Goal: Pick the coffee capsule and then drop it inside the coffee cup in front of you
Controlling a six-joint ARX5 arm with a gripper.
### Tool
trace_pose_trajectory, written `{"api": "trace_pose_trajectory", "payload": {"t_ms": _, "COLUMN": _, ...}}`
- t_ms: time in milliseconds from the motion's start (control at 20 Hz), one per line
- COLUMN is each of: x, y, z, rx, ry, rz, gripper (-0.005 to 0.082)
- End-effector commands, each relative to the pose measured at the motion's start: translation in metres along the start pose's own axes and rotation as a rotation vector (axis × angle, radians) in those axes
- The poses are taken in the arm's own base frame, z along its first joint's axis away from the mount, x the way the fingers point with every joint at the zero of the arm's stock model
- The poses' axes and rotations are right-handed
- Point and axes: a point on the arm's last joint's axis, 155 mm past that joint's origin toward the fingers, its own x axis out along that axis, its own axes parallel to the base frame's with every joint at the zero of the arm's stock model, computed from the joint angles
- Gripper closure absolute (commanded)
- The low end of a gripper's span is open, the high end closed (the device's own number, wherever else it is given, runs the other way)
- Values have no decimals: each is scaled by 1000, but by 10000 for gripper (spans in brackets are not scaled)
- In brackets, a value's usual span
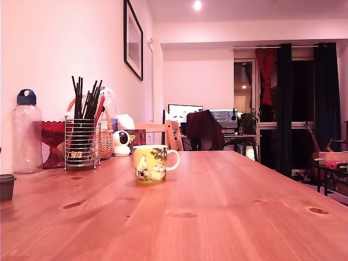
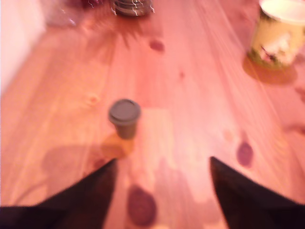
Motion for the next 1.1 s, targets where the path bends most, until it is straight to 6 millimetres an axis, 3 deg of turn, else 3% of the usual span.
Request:
{"api": "trace_pose_trajectory", "payload": {"t_ms": 0, "x": -2, "y": 3, "z": -16, "rx": 6, "ry": 1, "rz": -17, "gripper": 108}}
{"api": "trace_pose_trajectory", "payload": {"t_ms": 250, "x": -3, "y": 7, "z": -4, "rx": 34, "ry": -73, "rz": -31, "gripper": 108}}
{"api": "trace_pose_trajectory", "payload": {"t_ms": 1050, "x": 26, "y": 19, "z": -12, "rx": 34, "ry": -80, "rz": -23, "gripper": 108}}
